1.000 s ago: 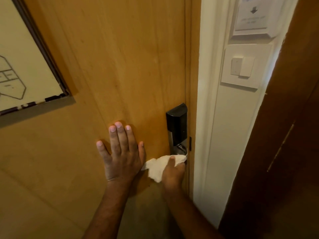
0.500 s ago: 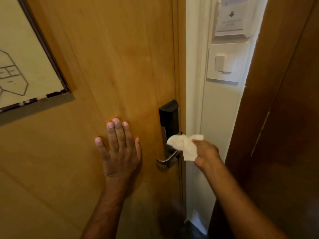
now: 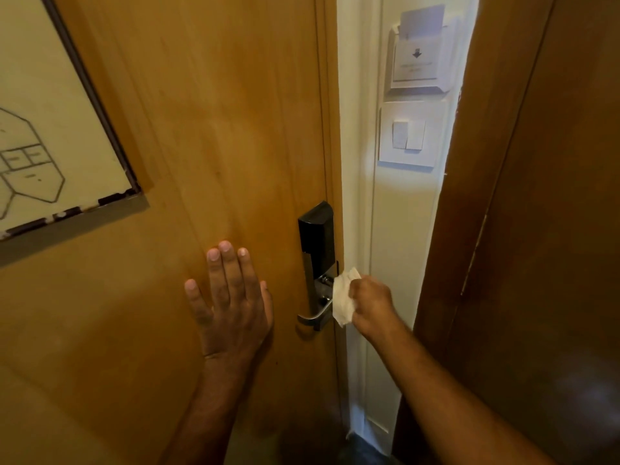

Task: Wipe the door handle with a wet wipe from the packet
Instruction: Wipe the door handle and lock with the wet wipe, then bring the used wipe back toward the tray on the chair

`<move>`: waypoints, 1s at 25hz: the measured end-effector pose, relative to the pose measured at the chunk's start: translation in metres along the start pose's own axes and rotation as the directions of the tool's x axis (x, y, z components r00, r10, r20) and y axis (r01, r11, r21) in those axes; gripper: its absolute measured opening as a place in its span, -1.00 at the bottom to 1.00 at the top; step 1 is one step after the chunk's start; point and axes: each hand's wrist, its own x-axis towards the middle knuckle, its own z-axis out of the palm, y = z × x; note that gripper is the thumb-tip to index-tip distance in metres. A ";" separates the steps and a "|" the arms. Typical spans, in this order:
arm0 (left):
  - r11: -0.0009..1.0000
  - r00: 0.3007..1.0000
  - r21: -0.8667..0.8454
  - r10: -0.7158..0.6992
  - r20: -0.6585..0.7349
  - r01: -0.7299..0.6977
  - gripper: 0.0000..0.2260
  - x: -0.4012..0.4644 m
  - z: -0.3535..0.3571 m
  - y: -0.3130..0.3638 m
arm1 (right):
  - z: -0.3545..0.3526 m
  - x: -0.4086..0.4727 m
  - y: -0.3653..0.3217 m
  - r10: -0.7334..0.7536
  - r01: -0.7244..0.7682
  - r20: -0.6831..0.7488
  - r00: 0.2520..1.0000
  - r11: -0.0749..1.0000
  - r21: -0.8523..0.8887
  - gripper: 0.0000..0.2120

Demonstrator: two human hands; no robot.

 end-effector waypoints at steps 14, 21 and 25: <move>0.980 0.976 -0.163 -0.081 0.204 0.115 -0.33 0.007 -0.016 0.011 | -0.071 -0.038 0.059 -0.233 0.231 0.052 0.971 0.862 -0.452 -0.67; 0.802 0.882 -0.566 0.115 0.457 0.189 -0.29 -0.023 -0.107 0.165 | -0.264 -0.031 -0.039 -0.354 0.275 -0.405 0.843 0.930 -0.243 -0.91; 0.639 0.766 -0.767 0.464 0.445 0.058 -0.29 -0.068 -0.205 0.279 | -0.412 -0.061 -0.054 -0.218 0.264 -0.545 0.809 0.965 0.005 -0.83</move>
